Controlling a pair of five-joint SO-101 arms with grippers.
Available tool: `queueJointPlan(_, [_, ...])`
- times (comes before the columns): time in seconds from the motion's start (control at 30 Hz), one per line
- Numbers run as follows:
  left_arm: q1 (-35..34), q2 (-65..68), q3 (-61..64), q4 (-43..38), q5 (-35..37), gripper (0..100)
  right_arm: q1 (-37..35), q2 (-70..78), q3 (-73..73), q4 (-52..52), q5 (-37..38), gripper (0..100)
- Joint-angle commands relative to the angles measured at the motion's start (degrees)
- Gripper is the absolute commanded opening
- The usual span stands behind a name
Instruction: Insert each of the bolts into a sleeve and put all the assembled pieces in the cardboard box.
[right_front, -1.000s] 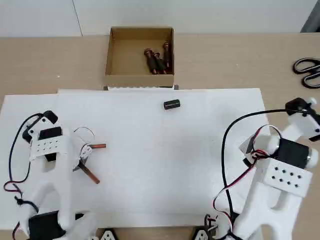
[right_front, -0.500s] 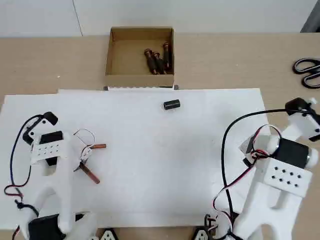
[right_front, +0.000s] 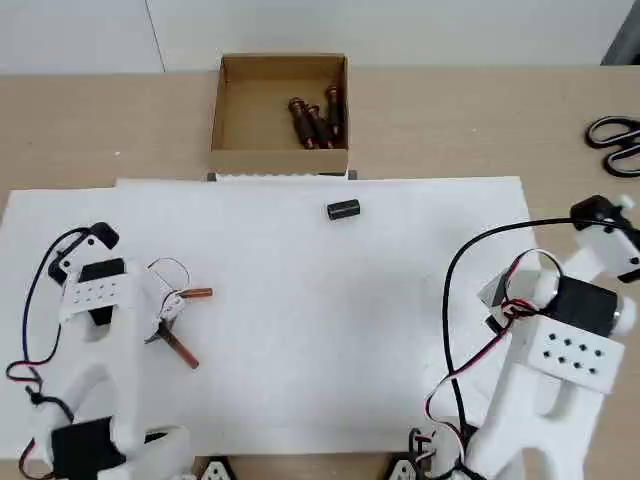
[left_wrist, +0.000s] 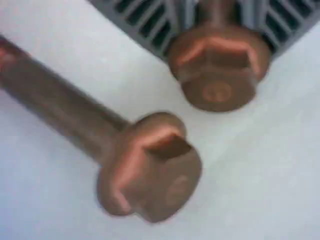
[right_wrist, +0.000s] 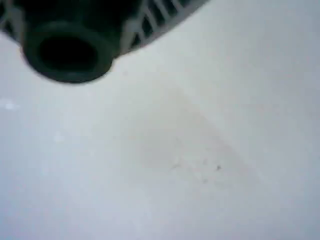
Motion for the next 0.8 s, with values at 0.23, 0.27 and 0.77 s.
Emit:
queueJointPlan(0.23, [-0.18,1.32,-21.67,18.20,-0.44,0,0.31,-1.63,-0.70,-0.31,1.76,0.2])
queueJointPlan(0.27, [-0.18,0.00,-24.40,20.04,-0.44,0,0.31,-1.63,-0.70,-0.40,2.55,0.2])
queueJointPlan(0.77, [17.32,-33.49,-35.21,28.66,-9.32,0,0.22,-5.76,-15.74,3.56,19.60,0.2])
